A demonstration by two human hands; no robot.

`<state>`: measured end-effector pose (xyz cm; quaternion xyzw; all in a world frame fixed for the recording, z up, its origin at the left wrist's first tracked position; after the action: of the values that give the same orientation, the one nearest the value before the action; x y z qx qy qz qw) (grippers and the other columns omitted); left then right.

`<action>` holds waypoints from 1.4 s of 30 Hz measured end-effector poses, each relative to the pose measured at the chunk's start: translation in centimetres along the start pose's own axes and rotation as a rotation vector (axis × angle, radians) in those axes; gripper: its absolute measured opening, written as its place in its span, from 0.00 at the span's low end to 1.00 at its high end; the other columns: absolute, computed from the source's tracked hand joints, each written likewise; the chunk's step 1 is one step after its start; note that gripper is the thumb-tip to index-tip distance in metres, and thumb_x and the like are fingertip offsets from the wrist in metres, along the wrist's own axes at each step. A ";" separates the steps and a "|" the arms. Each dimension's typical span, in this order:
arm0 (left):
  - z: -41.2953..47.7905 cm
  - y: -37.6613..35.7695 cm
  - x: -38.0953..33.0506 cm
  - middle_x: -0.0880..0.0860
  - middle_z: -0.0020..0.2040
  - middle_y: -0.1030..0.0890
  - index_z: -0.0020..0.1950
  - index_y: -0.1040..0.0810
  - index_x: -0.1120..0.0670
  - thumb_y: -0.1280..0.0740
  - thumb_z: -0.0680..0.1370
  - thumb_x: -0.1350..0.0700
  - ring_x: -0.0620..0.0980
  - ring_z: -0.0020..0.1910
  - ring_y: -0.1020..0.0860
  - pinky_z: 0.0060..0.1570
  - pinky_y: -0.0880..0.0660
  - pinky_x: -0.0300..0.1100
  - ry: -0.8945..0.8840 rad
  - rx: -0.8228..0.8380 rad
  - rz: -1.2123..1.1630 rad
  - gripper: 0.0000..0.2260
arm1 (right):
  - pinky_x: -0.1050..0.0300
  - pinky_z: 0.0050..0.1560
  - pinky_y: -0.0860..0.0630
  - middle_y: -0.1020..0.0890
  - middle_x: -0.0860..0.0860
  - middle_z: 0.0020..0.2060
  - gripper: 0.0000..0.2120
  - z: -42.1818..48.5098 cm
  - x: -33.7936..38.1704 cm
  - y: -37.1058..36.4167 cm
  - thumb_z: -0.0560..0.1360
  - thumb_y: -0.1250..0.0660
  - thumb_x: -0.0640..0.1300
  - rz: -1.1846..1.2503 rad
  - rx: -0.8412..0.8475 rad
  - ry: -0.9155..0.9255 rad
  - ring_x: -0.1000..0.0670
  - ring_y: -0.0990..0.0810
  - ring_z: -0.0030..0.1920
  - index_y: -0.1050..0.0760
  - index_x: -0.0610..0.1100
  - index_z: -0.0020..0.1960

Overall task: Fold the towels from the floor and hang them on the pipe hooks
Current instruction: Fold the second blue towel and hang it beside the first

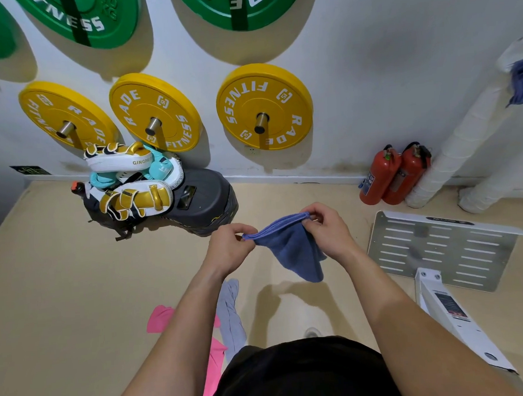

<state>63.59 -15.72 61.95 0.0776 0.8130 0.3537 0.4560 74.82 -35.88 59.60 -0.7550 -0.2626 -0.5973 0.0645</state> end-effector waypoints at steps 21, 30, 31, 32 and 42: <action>-0.1 -0.3 -4.0 0.48 0.36 0.20 0.44 0.22 0.52 0.26 0.74 0.60 0.42 0.34 0.25 0.37 0.28 0.32 -0.225 -0.054 -0.264 0.07 | 0.49 0.46 0.22 0.21 0.58 0.44 0.14 0.0 3.4 -1.8 0.62 0.35 0.52 -0.618 0.318 0.083 0.51 0.21 0.45 0.27 0.59 0.48; -0.5 -0.1 -4.5 0.52 0.44 0.17 0.56 0.23 0.61 0.28 0.76 0.65 0.39 0.39 0.21 0.40 0.25 0.32 -0.239 0.062 -0.443 0.10 | 0.50 0.49 0.24 0.18 0.55 0.44 0.04 0.3 10.0 -2.5 0.77 0.35 0.46 -0.623 0.407 0.337 0.52 0.22 0.45 0.21 0.53 0.47; -0.6 -0.3 -4.5 0.51 0.45 0.17 0.58 0.22 0.59 0.27 0.75 0.65 0.38 0.40 0.21 0.41 0.25 0.31 -0.243 0.089 -0.441 0.12 | 0.50 0.49 0.24 0.18 0.55 0.44 0.05 0.2 10.8 -2.5 0.77 0.35 0.46 -0.622 0.413 0.360 0.51 0.21 0.46 0.22 0.53 0.48; -0.6 -0.5 -4.4 0.50 0.45 0.17 0.58 0.21 0.57 0.26 0.74 0.64 0.38 0.40 0.21 0.41 0.25 0.32 -0.248 0.106 -0.410 0.14 | 0.50 0.49 0.24 0.18 0.55 0.45 0.05 0.1 11.5 -2.5 0.78 0.36 0.46 -0.619 0.418 0.379 0.51 0.21 0.46 0.22 0.53 0.48; -0.3 -5.3 -0.7 0.49 0.36 0.18 0.43 0.18 0.54 0.23 0.73 0.54 0.39 0.31 0.25 0.34 0.28 0.34 -0.073 0.207 -0.198 0.07 | 0.75 0.43 0.34 0.21 0.61 0.40 0.05 1.0 18.9 1.9 0.79 0.35 0.41 -0.396 0.227 0.600 0.65 0.25 0.42 0.21 0.46 0.49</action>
<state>64.78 -20.12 59.09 0.0564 0.8317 0.2180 0.5075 79.40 -31.00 77.42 -0.4693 -0.4375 -0.7598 0.1051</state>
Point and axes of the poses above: each hand's wrist, its own z-axis towards the middle knuckle, its own y-axis out of the back of the hand, x = y × z, the point moved 7 cm from there along z, towards the middle knuckle
